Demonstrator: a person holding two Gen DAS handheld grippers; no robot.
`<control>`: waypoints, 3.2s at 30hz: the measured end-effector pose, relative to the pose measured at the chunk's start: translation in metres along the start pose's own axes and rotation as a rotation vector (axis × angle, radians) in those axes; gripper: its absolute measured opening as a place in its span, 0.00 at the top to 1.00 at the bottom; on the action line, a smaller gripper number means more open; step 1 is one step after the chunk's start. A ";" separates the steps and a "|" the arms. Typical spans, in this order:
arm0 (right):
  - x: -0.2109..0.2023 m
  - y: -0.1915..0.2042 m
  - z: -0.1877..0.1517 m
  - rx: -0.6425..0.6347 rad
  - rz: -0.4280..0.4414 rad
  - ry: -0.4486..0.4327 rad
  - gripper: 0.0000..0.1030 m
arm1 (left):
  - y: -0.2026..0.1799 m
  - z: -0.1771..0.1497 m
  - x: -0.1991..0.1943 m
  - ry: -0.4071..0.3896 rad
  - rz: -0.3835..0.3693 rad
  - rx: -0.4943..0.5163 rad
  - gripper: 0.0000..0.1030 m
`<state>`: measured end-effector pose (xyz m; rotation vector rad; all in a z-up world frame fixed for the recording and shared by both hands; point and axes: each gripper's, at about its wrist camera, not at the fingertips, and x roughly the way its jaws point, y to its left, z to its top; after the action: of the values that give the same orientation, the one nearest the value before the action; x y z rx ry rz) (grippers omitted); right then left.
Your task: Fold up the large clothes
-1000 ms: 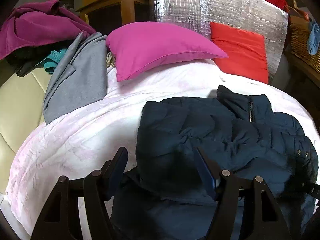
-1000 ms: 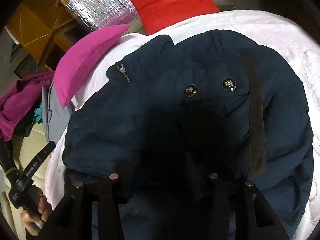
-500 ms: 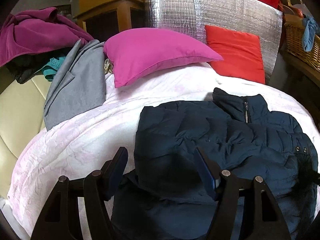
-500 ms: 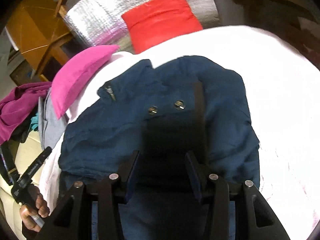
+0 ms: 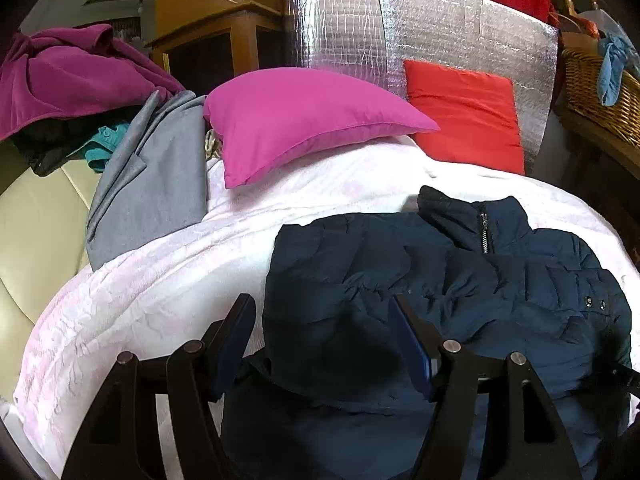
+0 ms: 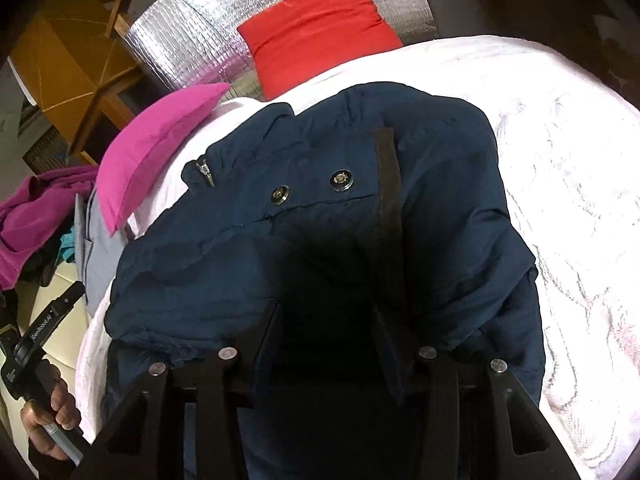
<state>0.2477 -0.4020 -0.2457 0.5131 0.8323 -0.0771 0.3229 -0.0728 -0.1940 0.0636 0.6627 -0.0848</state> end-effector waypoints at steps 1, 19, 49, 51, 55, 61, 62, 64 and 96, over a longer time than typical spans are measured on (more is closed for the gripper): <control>0.000 0.000 -0.001 -0.004 0.004 -0.009 0.51 | 0.000 0.000 0.000 -0.001 -0.001 0.001 0.33; -0.001 -0.002 -0.011 -0.033 0.023 -0.088 0.51 | -0.001 -0.005 -0.010 -0.012 0.006 0.028 0.33; -0.129 -0.086 -0.126 0.160 0.300 0.127 0.30 | 0.008 -0.145 -0.066 0.282 0.061 0.198 0.31; -0.136 -0.086 -0.131 0.148 0.304 0.127 0.29 | 0.008 -0.150 -0.076 0.288 0.049 0.197 0.31; -0.151 -0.090 -0.134 0.130 0.300 0.123 0.29 | 0.020 -0.148 -0.093 0.300 0.013 0.172 0.31; -0.164 -0.097 -0.141 0.116 0.293 0.141 0.29 | 0.061 -0.129 -0.122 0.274 0.022 0.106 0.31; -0.165 -0.098 -0.144 0.119 0.294 0.146 0.29 | 0.069 -0.129 -0.124 0.286 0.018 0.087 0.31; -0.164 -0.101 -0.150 0.126 0.294 0.157 0.29 | 0.085 -0.132 -0.123 0.317 0.017 0.049 0.31; -0.146 -0.099 -0.192 0.149 0.327 0.304 0.31 | 0.146 -0.184 -0.077 0.731 -0.104 -0.127 0.32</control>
<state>-0.0091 -0.4188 -0.2872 0.8093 1.0326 0.2470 0.1649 0.0926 -0.2866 -0.0677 1.4003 -0.1204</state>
